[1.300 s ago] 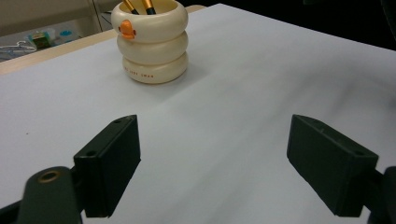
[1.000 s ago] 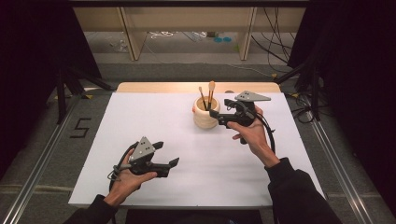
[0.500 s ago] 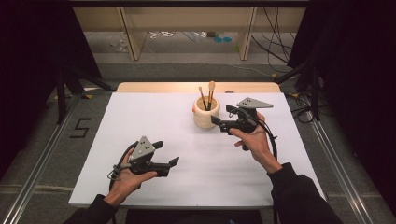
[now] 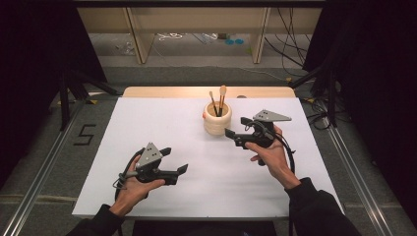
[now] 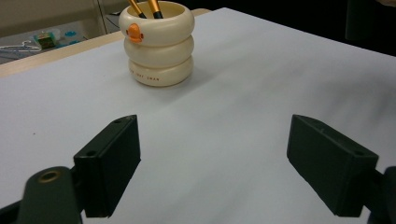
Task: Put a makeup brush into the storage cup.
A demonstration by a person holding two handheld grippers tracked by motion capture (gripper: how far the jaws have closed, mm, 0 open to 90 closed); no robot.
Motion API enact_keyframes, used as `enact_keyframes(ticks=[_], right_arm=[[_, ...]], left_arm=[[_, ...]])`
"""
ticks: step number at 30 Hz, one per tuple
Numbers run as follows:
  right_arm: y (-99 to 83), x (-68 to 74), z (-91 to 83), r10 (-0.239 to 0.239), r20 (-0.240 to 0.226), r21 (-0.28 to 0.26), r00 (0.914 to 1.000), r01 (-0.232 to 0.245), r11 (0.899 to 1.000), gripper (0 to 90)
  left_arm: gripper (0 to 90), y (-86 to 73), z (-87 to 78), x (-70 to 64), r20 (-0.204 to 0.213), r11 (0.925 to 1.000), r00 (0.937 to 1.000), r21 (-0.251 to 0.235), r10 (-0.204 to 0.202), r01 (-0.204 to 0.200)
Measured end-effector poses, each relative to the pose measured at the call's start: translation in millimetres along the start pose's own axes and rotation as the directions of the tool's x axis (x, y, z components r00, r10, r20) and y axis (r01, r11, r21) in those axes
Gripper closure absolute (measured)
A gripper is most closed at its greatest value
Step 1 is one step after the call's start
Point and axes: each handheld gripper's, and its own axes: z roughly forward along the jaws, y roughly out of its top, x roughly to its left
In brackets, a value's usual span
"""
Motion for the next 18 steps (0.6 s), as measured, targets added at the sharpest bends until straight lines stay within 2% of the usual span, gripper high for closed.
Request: enact_keyframes(ticks=[1,3,5,6,7,10,11,12,15,16,18], right_arm=[[-1.3,-0.4,0.0,-0.011,0.003,-0.010,0.9999,0.011,1.000,17.8],[-2.4,0.7,-3.0,-0.017,0.009,0.003,0.9998,0.017,1.000,17.6],[-4.6,2.6,-5.6,-0.002,0.000,0.000,1.0000,0.002,1.000,17.7],[-5.6,3.4,-7.2,-0.002,-0.001,0.010,1.0000,0.002,1.000,17.7],[-7.2,3.5,-7.1,-0.009,-0.004,-0.006,1.0000,0.009,1.000,17.7],[-11.3,5.3,-9.5,-0.009,-0.003,-0.007,1.0000,0.009,1.000,17.6],[-12.2,5.6,-10.0,-0.013,-0.003,-0.004,0.9999,0.013,1.000,17.1],[-12.8,7.4,-11.3,0.002,-0.007,0.013,1.0000,-0.002,1.000,17.1],[-15.5,9.1,-11.7,-0.021,-0.003,-0.012,0.9998,0.021,1.000,17.4],[-16.5,11.0,-12.9,-0.001,-0.015,0.012,0.9999,0.001,1.000,17.4],[-18.7,11.7,-13.3,-0.014,-0.011,0.005,0.9998,0.014,1.000,17.4]], left_arm=[[17.4,0.1,-0.1,0.1,-0.001,1.0000,1.0000,-0.001,0.003,-0.003],[17.4,0.1,-0.2,0.2,0.001,1.0000,1.0000,0.006,0.004,-0.004],[17.4,-0.1,0.0,0.1,0.001,1.0000,1.0000,0.006,0.004,-0.004],[17.4,-0.2,0.0,0.1,0.001,1.0000,1.0000,0.006,0.004,-0.004],[17.4,-0.4,-0.2,0.0,0.001,1.0000,1.0000,0.005,0.004,-0.004],[17.3,-0.6,-1.0,0.4,-0.001,1.0000,1.0000,0.003,0.001,-0.001],[17.4,-0.7,-1.3,0.5,-0.002,1.0000,1.0000,0.003,0.000,0.000],[17.4,-0.7,-1.4,1.3,0.003,1.0000,1.0000,0.001,0.004,-0.004],[17.4,-0.5,-2.4,1.9,-0.005,1.0000,1.0000,0.001,0.008,-0.008],[17.4,-0.7,-2.5,1.5,-0.006,1.0000,1.0000,0.000,-0.001,0.001],[17.4,-0.6,-2.7,1.4,-0.006,1.0000,1.0000,-0.001,-0.002,0.002]])
